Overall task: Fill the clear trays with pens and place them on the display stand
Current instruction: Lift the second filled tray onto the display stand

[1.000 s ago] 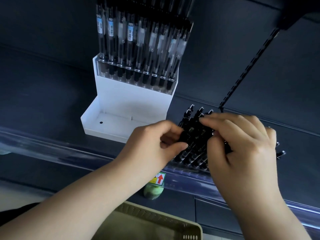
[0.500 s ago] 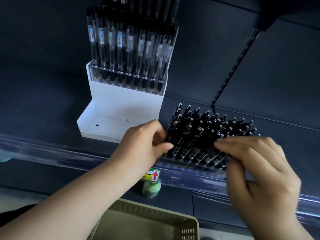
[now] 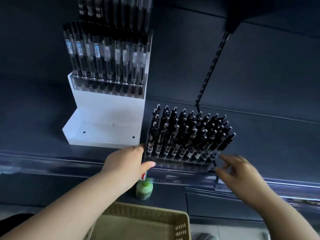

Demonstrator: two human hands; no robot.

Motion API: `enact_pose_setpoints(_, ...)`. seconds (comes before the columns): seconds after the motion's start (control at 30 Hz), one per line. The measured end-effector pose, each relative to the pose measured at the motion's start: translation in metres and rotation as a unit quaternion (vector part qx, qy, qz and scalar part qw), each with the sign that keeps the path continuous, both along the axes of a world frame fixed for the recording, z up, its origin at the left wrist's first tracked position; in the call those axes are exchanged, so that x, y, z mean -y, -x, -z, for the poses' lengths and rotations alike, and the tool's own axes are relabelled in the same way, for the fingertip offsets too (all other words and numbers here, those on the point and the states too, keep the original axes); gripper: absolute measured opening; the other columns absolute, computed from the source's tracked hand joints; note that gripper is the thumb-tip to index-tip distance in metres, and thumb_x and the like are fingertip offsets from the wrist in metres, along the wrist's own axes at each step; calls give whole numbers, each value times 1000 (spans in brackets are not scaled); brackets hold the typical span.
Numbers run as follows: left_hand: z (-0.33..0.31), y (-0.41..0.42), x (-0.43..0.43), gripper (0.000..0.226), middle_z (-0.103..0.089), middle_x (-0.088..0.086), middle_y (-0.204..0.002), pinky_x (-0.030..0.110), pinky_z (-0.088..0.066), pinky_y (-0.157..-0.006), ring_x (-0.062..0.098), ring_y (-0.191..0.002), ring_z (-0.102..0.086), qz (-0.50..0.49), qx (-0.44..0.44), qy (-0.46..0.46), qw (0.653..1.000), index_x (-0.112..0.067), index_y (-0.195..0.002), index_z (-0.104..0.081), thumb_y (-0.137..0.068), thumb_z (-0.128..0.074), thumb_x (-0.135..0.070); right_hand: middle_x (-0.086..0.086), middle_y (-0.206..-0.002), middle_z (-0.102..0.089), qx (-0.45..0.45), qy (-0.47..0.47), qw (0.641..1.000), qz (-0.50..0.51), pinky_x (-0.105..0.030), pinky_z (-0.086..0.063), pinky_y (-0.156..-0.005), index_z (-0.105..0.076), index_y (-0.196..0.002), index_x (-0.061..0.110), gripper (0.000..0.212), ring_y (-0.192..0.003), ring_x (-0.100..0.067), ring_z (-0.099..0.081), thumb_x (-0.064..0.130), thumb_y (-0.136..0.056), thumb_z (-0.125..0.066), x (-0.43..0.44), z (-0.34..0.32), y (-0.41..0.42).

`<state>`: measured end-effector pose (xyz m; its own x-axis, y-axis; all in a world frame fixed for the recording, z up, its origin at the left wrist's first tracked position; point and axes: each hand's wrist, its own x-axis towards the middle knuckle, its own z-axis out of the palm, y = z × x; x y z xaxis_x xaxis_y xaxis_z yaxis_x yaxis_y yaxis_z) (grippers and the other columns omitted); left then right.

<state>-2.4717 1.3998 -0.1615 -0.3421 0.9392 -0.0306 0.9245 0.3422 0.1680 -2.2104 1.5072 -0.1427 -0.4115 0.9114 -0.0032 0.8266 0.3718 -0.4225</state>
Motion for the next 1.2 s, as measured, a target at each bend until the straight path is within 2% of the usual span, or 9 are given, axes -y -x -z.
enact_pose_setpoints(0.03, 0, 0, -2, 42, -50, -10, -68, 27, -35, -49, 11, -62, -51, -3, -13, 2, 1000, -28, -90, -40, -83, -38, -70, 10, -84, -46, 20, 4, 1000, -18, -24, -31, -65, -53, -92, 33, 15, -76, -14, -47, 34, -83, -64, -1, 2, 7)
enact_pose_setpoints(0.1, 0, 2, -7, 47, -52, -10, -66, 26, -34, -47, 10, -60, -51, -5, -29, 21, 999, -32, -102, -41, -80, -37, -74, 9, -85, -44, 61, 10, 997, -40, -24, -33, -63, -45, -80, 29, 25, -80, -15, -46, 48, -81, -60, -4, 7, 15)
enact_pose_setpoints(0.23, -2, 1, -13, 54, -48, -9, -60, 24, -30, -44, 10, -53, -45, -10, -45, 63, 997, -27, -76, -36, -74, -36, -81, 2, -117, -48, 90, 18, 995, -39, -26, -42, -86, -51, -119, 19, 62, -108, -18, -49, 65, -78, -53, -9, 18, 25)
enact_pose_setpoints(0.33, -3, 0, -15, 59, -47, -8, -58, 25, -29, -43, 10, -51, -44, -15, -44, 71, 996, -24, -64, -29, -73, -36, -82, -2, -131, -46, 59, 9, 998, -21, -27, -41, -95, -47, -128, 14, 69, -119, -20, -46, 62, -79, -56, -10, 21, 31)
enact_pose_setpoints(0.5, -3, 1, -12, 50, -48, -7, -60, 26, -29, -44, 8, -53, -43, -5, 9, 33, 999, -28, -71, -30, -75, -42, -77, 3, -107, -51, -3, -7, 1000, -15, -24, -41, -77, -52, -122, 16, 57, -98, -16, -52, 54, -80, -61, -7, 18, 29)
enact_pose_setpoints(0.6, -5, -2, -9, 45, -47, -8, -61, 25, -30, -46, 7, -55, -43, 3, 28, 5, 1000, -32, -78, -32, -75, -43, -76, 3, -107, -52, -13, -20, 1000, -12, -25, -43, -77, -53, -122, 18, 55, -96, -15, -53, 53, -79, -62, -5, 9, 23)
enact_pose_setpoints(0.87, -44, -1, 4, 47, -48, -8, -59, 22, -28, -44, 4, -52, -44, 9, 45, -38, 998, -31, -65, -31, -74, -44, -75, 13, -86, -44, -15, -74, 997, -31, -16, -31, -58, -54, -108, 22, 53, -74, -5, -44, 62, -73, -57, 9, -35, 19)
enact_pose_setpoints(0.97, -64, 11, 14, 47, -48, -8, -61, 24, -28, -46, 7, -54, -44, -4, 39, -50, 998, -27, -67, -39, -74, -45, -74, 11, -80, -42, -10, -77, 995, -55, -14, -32, -50, -40, -78, 29, 46, -64, -3, -43, 72, -60, -40, 16, -52, 34)
enact_pose_setpoints(1.2, -88, 66, 45, 41, -38, -12, -54, 19, -22, -44, 1, -51, -37, -24, 71, -95, 993, -34, -59, -35, -73, -60, -64, 16, -76, -29, -7, -88, 992, -94, -15, -34, -49, -19, -67, 31, 46, -58, -2, -39, 73, -57, -35, 30, -65, 95)
